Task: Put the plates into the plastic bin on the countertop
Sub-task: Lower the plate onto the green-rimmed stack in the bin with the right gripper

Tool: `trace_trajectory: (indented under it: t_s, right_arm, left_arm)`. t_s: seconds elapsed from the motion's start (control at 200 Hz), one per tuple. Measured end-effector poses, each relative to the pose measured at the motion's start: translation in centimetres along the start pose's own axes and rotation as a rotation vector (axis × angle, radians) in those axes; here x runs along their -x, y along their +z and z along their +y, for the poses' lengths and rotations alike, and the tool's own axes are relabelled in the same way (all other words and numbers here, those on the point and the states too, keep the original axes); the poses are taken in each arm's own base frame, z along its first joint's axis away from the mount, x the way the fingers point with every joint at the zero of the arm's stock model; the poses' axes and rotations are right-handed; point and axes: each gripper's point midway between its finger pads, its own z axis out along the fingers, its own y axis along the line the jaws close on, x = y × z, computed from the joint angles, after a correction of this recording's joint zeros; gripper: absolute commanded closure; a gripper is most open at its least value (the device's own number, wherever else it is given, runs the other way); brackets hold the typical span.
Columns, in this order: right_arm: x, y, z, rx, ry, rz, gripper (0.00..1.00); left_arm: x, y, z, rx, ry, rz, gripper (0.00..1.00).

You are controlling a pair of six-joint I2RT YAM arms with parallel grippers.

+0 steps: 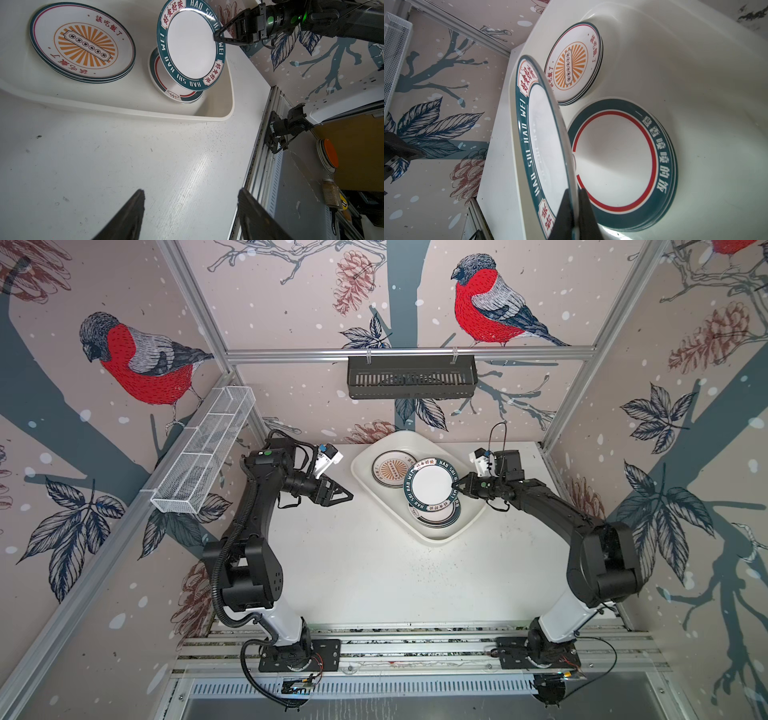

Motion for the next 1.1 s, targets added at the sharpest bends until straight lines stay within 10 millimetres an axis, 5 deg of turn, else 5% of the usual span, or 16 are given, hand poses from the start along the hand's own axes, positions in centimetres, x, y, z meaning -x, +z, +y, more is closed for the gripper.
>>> trace_trajectory:
  t_s: [0.455,1.101]
  right_arm:
    - [-0.7,1.2,-4.1,-0.101,0.066,0.082,0.92]
    - [-1.5,2.7,-6.5,-0.140,0.091,0.161,0.88]
  left_arm:
    - [0.9,-0.1,-0.9,-0.041,0.024,-0.051,0.29]
    - [1.5,0.4,-1.4,-0.069,0.037,-0.087,0.29]
